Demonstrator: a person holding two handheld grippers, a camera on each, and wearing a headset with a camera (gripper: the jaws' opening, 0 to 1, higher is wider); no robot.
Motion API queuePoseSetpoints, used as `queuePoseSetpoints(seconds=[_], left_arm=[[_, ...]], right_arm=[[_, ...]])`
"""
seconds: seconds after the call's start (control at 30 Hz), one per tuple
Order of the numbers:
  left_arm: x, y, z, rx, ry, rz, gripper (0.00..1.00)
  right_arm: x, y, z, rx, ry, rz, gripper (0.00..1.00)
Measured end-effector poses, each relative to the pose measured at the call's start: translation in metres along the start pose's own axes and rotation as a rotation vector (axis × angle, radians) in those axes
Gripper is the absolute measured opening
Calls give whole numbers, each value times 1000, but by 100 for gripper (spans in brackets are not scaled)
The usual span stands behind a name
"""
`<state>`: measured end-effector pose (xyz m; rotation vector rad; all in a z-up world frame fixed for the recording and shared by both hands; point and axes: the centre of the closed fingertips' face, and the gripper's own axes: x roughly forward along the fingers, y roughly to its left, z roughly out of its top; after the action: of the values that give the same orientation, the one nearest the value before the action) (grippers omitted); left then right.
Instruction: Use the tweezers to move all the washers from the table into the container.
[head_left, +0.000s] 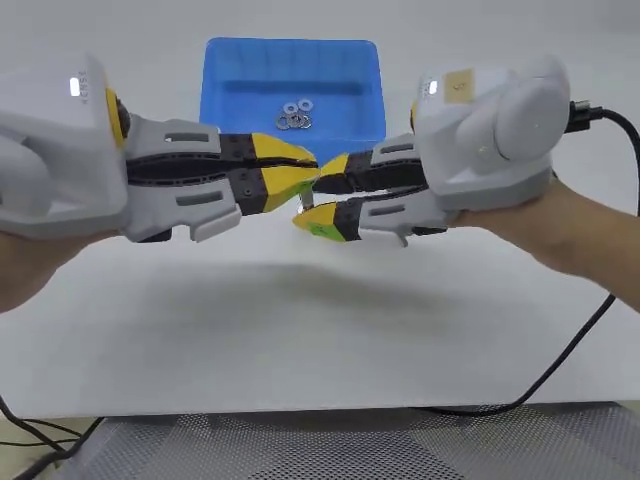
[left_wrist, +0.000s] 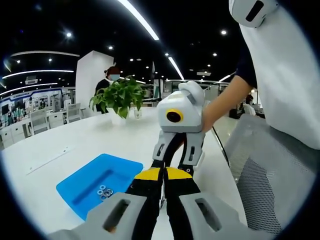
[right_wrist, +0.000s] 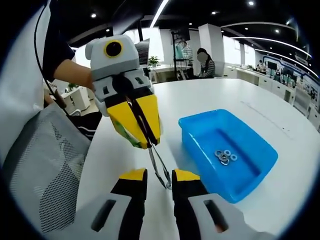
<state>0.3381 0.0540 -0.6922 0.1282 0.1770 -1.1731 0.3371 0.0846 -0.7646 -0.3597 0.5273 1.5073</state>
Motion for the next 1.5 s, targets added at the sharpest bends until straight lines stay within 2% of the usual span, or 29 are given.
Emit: queuePoseSetpoints(seconds=[0.13, 0.33, 0.47, 0.53, 0.63, 0.87, 1.07, 1.2, 1.27, 1.33, 1.5], left_arm=[[2, -2, 0, 5, 3, -11, 5], [2, -1, -2, 13, 11, -26, 5], [2, 1, -2, 12, 14, -30, 5], [3, 2, -2, 14, 17, -31, 5], [3, 0, -3, 6, 31, -44, 5], [-1, 3, -4, -6, 42, -13, 6], [-13, 7, 2, -10, 28, 31, 11], [-21, 9, 4, -14, 26, 57, 14], [-26, 10, 6, -14, 23, 77, 15], [-33, 11, 6, 11, 29, 109, 15], [-48, 11, 7, -19, 11, 161, 17]], right_arm=[[1, 0, -1, -13, 6, 7, 17], [2, -2, -3, -72, 23, 18, 13], [5, -1, -4, -155, 42, 32, 11], [5, -3, -3, -228, 47, 41, 10], [4, -4, -4, -265, 56, 43, 9], [6, -3, -3, -238, 39, 25, 9], [9, -1, 2, -212, 19, 18, 9], [8, -1, 5, -211, 24, 17, 9], [6, -1, 10, -215, 19, 7, 9], [2, -2, 18, -208, 9, -9, 9], [-4, -4, 39, -197, -25, -52, 9]])
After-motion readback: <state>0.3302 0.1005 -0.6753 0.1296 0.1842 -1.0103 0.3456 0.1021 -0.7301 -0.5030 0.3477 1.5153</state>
